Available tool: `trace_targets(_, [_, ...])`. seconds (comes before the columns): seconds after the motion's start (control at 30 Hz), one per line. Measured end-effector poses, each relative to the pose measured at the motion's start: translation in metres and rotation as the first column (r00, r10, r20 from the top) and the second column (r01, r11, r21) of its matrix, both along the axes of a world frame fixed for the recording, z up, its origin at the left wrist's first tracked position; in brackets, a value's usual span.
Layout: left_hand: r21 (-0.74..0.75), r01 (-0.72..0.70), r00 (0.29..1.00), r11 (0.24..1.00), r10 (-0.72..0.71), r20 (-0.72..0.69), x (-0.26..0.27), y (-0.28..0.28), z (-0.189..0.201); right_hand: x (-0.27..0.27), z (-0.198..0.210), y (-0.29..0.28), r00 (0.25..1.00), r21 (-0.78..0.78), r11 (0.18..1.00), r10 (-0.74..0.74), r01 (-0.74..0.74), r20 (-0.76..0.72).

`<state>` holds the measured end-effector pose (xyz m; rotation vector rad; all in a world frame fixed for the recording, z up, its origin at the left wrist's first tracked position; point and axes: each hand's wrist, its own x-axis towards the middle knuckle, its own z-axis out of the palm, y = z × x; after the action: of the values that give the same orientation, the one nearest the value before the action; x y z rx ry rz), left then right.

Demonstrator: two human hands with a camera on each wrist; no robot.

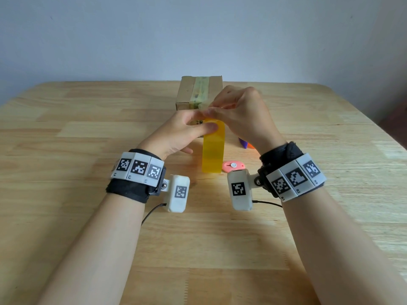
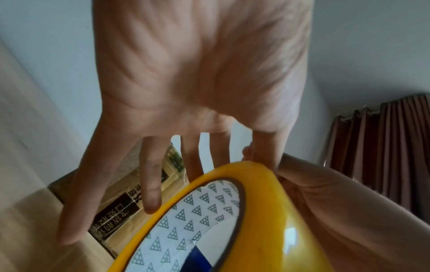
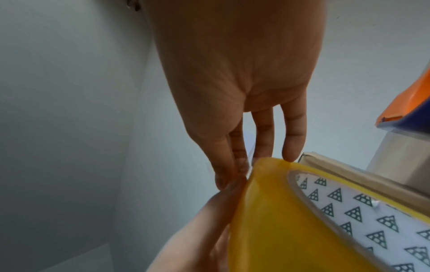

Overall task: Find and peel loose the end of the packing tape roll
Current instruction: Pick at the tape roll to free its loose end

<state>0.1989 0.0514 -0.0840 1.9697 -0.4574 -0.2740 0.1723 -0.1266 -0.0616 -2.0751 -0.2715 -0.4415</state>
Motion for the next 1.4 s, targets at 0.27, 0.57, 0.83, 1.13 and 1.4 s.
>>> trace_targets(0.27, [0.007,-0.024,1.0,1.0,0.025,-0.007,0.001,0.0,-0.002,-0.003,0.005,0.001,0.993,0.055,0.991,0.121,-0.122,0.011])
trace_targets(0.57, [-0.168,-0.016,0.982,0.986,0.046,0.181,0.005,-0.002,-0.007,0.004,0.0,-0.008,0.997,0.206,0.978,0.028,-0.013,-0.07])
trace_targets(0.83, [-0.418,-0.103,0.905,0.903,0.259,0.337,0.006,-0.002,-0.008,0.004,0.0,-0.01,0.992,0.238,0.971,0.009,0.021,-0.124])
trace_targets(1.13, [-0.408,-0.102,0.908,0.907,0.253,0.335,0.006,-0.01,-0.009,0.003,0.0,-0.007,0.992,0.237,0.971,0.015,0.015,-0.124])
trace_targets(1.4, [-0.334,-0.157,0.91,0.93,0.267,0.317,0.004,-0.014,-0.005,0.002,0.003,-0.007,0.999,0.15,0.988,-0.036,0.037,-0.014])
